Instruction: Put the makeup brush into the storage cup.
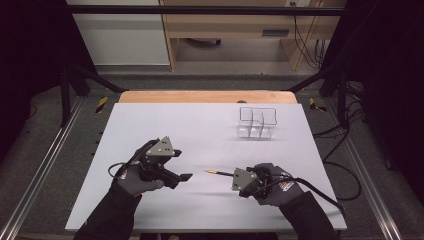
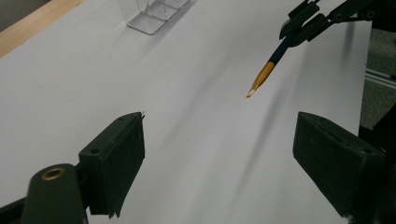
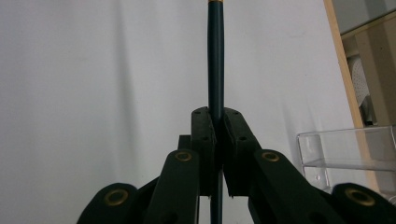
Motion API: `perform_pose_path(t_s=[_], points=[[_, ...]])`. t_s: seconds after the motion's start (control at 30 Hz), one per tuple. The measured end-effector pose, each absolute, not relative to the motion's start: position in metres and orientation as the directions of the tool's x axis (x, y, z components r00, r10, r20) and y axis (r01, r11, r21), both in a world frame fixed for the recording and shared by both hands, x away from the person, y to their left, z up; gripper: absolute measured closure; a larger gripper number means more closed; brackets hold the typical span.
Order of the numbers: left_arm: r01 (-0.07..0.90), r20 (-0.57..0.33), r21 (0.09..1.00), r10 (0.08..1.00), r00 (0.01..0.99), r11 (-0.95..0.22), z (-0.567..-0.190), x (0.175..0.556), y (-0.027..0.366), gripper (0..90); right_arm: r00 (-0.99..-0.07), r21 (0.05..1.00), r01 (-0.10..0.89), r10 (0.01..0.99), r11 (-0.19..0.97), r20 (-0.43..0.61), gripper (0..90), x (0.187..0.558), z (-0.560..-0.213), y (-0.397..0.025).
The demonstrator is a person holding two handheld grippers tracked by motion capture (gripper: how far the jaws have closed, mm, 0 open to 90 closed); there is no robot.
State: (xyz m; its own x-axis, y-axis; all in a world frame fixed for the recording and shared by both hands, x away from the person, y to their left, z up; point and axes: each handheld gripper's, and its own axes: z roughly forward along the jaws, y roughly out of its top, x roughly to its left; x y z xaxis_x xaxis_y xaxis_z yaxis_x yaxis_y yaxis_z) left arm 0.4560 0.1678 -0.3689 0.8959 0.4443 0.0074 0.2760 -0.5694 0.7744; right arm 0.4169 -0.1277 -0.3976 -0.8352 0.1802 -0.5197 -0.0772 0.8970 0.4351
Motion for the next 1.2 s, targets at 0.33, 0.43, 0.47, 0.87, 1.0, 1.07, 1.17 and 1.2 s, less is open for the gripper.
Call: perform_pose_path(t_s=[0.33,0.43,0.47,0.87,1.0,1.07,1.17,1.2], points=[[0.318,-0.027,0.81,0.511,0.859,-0.493,-0.384,0.451,0.18,15.5,-0.833,0.492,-0.043,0.241,0.869,-0.497,84.5,0.417,-0.402,-0.135],[0.321,-0.03,0.818,0.523,0.852,-0.476,-0.388,0.45,0.181,14.8,-0.831,0.515,-0.038,0.26,0.856,-0.493,84.5,0.418,-0.402,-0.136],[0.325,-0.038,0.824,0.527,0.849,-0.464,-0.389,0.449,0.182,14.7,-0.829,0.523,-0.032,0.27,0.852,-0.49,84.5,0.418,-0.402,-0.137],[0.338,-0.067,0.856,0.566,0.822,-0.391,-0.401,0.446,0.183,13.4,-0.815,0.647,0.016,0.384,0.762,-0.433,84.5,0.42,-0.404,-0.145],[0.347,-0.089,0.873,0.586,0.805,-0.344,-0.405,0.446,0.184,13.4,-0.807,0.671,0.029,0.413,0.741,-0.421,84.4,0.42,-0.405,-0.147],[0.349,-0.093,0.877,0.595,0.799,-0.331,-0.406,0.446,0.184,13.6,-0.806,0.685,0.04,0.428,0.728,-0.408,84.4,0.421,-0.406,-0.147],[0.354,-0.105,0.882,0.603,0.791,-0.311,-0.407,0.445,0.184,13.6,-0.804,0.705,0.054,0.449,0.707,-0.389,84.4,0.421,-0.407,-0.148],[0.355,-0.108,0.883,0.604,0.79,-0.307,-0.408,0.445,0.183,13.5,-0.804,0.712,0.06,0.457,0.699,-0.38,84.4,0.421,-0.408,-0.148]])
